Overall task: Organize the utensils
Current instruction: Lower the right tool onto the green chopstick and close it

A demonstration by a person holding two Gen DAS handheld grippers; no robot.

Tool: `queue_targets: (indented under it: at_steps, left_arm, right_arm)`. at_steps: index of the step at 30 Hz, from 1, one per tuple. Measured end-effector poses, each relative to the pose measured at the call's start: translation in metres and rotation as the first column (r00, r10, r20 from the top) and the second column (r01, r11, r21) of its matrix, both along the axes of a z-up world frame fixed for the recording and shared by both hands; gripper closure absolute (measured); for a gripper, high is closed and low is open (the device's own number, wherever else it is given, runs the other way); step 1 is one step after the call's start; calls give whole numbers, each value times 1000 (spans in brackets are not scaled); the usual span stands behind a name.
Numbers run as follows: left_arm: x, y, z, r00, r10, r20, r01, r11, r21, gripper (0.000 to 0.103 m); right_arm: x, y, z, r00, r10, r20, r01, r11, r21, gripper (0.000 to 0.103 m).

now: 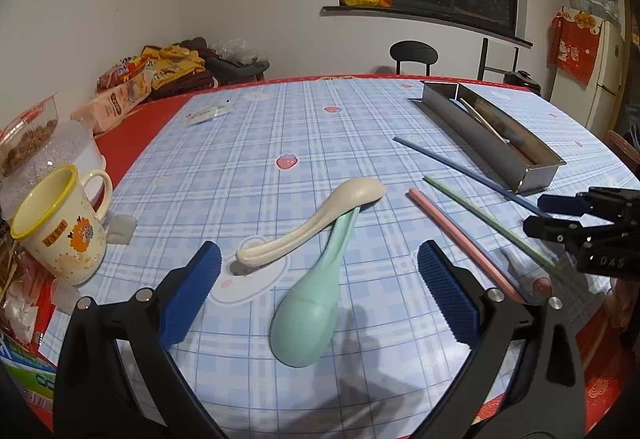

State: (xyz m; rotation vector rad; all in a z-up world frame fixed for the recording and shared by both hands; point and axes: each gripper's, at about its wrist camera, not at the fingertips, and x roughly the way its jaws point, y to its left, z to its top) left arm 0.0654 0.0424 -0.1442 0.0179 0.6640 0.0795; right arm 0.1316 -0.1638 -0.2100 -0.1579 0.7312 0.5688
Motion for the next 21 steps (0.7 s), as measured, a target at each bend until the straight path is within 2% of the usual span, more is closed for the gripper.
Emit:
queue_targets:
  at_steps: [5, 7, 11, 13, 15, 17, 18, 21]
  left_arm:
    - [4, 6, -2, 1000, -2, -21, 1, 999, -38, 6]
    - [3, 6, -1, 1000, -5, -17, 4, 999, -45, 6]
    - [2, 7, 0, 1000, -20, -9, 19, 998, -60, 6]
    - [0, 11, 2, 998, -53, 15, 55, 994, -97, 6]
    - [-3, 20, 8, 995, -82, 52, 88, 987, -132, 7]
    - [1, 29, 14, 993, -111, 32, 114, 980, -162, 7]
    - [3, 32, 19, 993, -112, 27, 114, 983, -147, 10]
    - [10, 38, 31, 994, -106, 24, 106, 994, -14, 20]
  right_arm:
    - [-2, 15, -6, 998, 56, -12, -56, 995, -81, 74]
    - [0, 19, -10, 998, 56, -23, -58, 992, -109, 82]
    - [4, 18, -10, 998, 53, -30, -56, 993, -103, 87]
    - [6, 15, -10, 999, 41, -36, -44, 995, -94, 95]
    - [7, 13, -10, 998, 41, -45, -44, 996, -80, 96]
    - [8, 13, -10, 998, 41, -45, -44, 996, -79, 96]
    - [7, 14, -10, 998, 41, -43, -44, 996, -82, 96]
    - [7, 15, -10, 998, 40, -39, -44, 995, -89, 97]
